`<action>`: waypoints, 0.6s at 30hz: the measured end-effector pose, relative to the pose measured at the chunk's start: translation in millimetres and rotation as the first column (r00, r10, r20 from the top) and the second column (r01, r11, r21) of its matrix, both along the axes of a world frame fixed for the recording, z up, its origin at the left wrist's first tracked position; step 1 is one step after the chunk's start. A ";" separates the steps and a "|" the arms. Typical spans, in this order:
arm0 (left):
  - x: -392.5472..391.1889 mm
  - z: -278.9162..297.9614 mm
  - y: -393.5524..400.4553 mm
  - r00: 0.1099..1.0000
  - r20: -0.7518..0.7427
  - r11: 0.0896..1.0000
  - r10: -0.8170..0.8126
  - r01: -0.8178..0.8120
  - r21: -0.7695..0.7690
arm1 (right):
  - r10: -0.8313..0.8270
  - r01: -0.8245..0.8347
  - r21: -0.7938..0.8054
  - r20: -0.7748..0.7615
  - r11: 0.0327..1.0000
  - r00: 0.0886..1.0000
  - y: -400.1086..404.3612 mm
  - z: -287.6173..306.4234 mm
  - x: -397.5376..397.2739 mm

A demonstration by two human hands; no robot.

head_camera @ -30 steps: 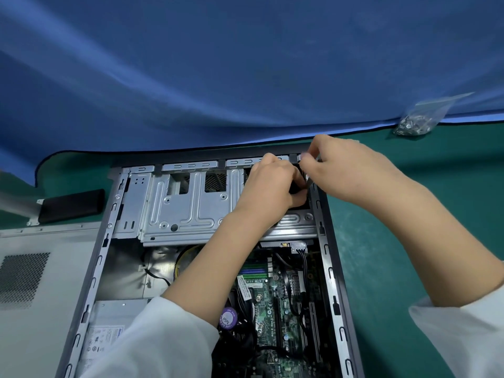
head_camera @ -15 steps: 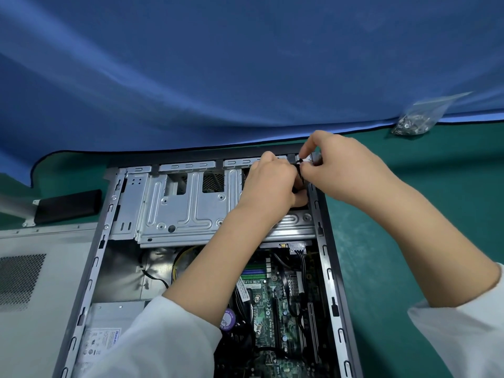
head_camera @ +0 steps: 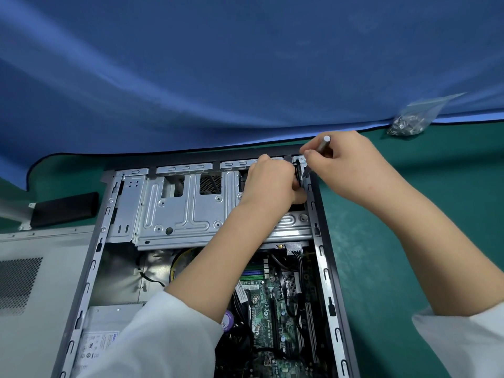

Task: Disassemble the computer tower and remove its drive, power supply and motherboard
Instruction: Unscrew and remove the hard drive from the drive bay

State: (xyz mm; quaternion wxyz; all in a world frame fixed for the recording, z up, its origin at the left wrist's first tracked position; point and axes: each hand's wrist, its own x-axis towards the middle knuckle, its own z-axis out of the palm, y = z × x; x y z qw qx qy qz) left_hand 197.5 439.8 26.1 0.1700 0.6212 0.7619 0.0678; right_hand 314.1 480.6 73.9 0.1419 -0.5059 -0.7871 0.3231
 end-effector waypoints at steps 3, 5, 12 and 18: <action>2.8 2.2 2.5 0.999 -0.032 1.000 0.009 -0.010 -0.027 | -0.015 0.015 0.015 0.027 1.000 1.000 -1.7 -4.2 1.1; 4.0 6.1 3.5 0.997 0.003 0.997 0.074 -0.074 -0.033 | -0.037 0.037 0.011 -0.002 0.999 0.999 -3.5 -7.0 1.3; -10.7 17.5 -8.2 0.925 0.333 0.978 0.181 -0.204 0.038 | -0.055 0.042 -0.068 -0.191 0.997 0.980 -7.7 -11.3 2.1; -36.3 12.2 -41.0 0.524 0.789 0.874 0.321 -0.485 -0.034 | 0.030 -0.098 -0.199 -0.320 0.975 0.947 -18.6 -11.5 -10.5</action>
